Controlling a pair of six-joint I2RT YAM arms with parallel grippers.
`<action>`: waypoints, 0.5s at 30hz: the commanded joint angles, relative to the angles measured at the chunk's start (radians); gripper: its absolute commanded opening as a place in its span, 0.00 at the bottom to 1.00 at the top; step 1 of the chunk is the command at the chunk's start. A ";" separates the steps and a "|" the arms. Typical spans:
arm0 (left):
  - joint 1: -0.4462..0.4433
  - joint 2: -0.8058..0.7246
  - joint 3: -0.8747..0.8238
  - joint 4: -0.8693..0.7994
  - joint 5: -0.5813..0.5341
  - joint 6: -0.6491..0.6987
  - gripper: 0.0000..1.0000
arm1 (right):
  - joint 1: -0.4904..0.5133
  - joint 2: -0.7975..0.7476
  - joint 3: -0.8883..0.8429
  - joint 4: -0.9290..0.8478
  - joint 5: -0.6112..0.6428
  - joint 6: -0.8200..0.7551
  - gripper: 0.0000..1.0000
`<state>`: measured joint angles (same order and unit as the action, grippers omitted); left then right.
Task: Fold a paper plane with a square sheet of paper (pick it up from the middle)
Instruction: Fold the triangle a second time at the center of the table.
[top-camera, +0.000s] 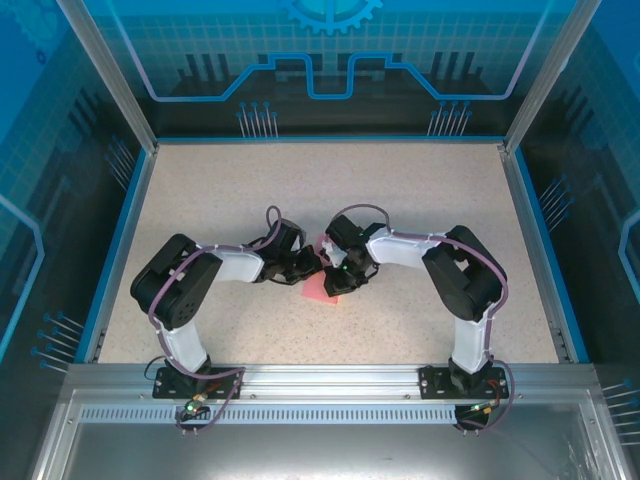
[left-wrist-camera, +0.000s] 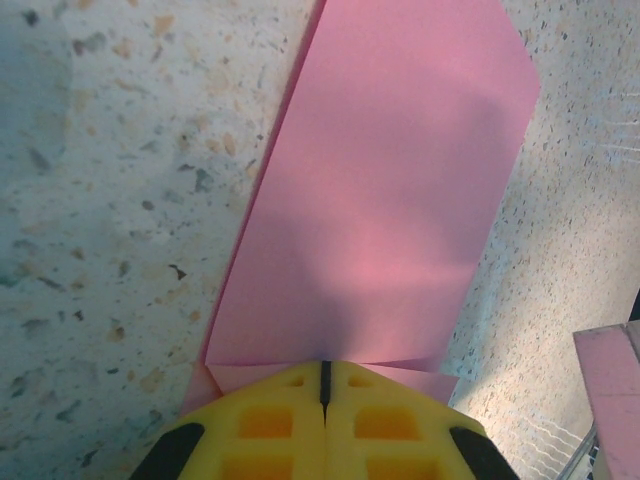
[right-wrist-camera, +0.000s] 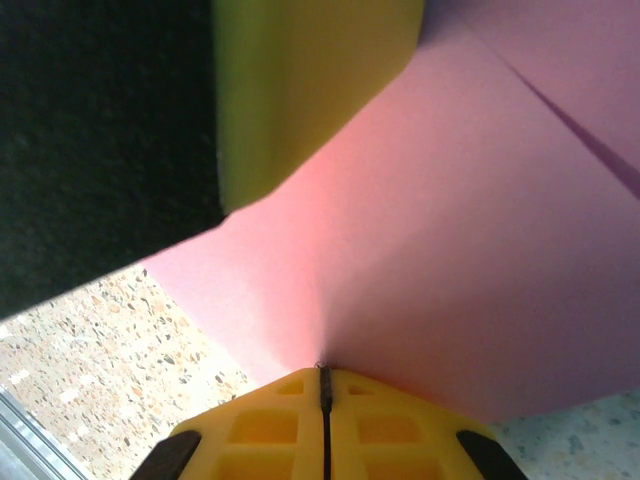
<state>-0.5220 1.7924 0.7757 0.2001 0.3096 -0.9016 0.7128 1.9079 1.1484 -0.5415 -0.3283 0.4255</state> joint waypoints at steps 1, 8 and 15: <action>-0.007 0.050 -0.042 -0.163 -0.113 -0.011 0.00 | 0.001 0.007 -0.061 -0.038 0.005 -0.014 0.07; -0.006 0.060 -0.045 -0.172 -0.129 -0.021 0.00 | -0.002 -0.053 -0.168 0.000 -0.019 -0.019 0.07; -0.007 0.071 -0.047 -0.182 -0.133 -0.025 0.00 | -0.002 -0.114 -0.255 -0.012 -0.043 -0.029 0.07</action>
<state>-0.5228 1.7924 0.7757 0.1970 0.3004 -0.9184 0.7063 1.7996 0.9668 -0.3672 -0.3500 0.4145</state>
